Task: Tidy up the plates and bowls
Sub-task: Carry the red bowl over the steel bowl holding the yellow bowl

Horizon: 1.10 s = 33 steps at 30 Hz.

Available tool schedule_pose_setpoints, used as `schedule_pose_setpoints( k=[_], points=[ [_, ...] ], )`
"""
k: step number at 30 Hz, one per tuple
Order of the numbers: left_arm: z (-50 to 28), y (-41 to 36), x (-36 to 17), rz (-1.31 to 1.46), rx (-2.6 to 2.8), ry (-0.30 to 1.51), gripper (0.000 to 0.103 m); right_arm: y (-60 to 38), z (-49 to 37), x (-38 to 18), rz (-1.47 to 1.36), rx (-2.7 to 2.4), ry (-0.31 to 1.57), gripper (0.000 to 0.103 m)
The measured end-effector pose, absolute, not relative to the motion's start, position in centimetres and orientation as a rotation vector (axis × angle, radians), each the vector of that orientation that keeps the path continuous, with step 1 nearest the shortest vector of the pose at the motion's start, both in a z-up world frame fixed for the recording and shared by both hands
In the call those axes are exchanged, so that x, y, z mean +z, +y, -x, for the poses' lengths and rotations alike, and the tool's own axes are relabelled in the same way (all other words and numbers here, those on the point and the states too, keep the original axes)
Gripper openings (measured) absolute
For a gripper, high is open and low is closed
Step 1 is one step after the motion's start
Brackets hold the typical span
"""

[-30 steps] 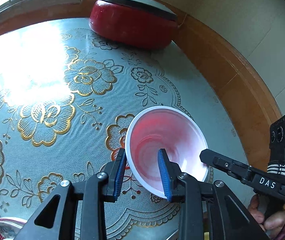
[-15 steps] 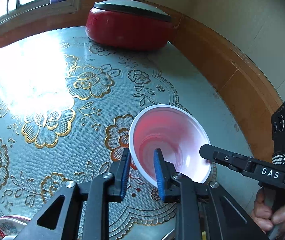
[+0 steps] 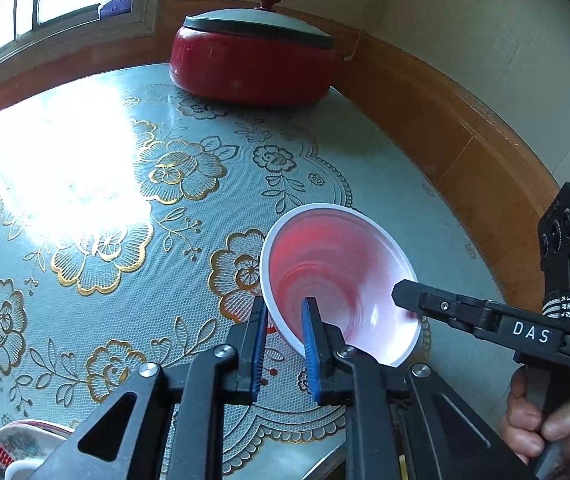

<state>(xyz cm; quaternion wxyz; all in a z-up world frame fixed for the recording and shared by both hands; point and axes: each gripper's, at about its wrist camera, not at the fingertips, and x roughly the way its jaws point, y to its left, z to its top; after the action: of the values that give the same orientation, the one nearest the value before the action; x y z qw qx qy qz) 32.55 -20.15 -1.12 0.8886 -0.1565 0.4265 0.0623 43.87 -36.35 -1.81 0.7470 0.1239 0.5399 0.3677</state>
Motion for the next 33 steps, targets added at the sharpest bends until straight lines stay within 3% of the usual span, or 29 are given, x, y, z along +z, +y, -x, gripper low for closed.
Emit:
schedule_pose_setpoints(
  k=[33],
  points=[
    [-23.1,-21.6,4.4,0.382,-0.041,0.783,0.016,-39.9,-37.0,5.1,-0.27,0.89,1.027,0.015]
  ],
)
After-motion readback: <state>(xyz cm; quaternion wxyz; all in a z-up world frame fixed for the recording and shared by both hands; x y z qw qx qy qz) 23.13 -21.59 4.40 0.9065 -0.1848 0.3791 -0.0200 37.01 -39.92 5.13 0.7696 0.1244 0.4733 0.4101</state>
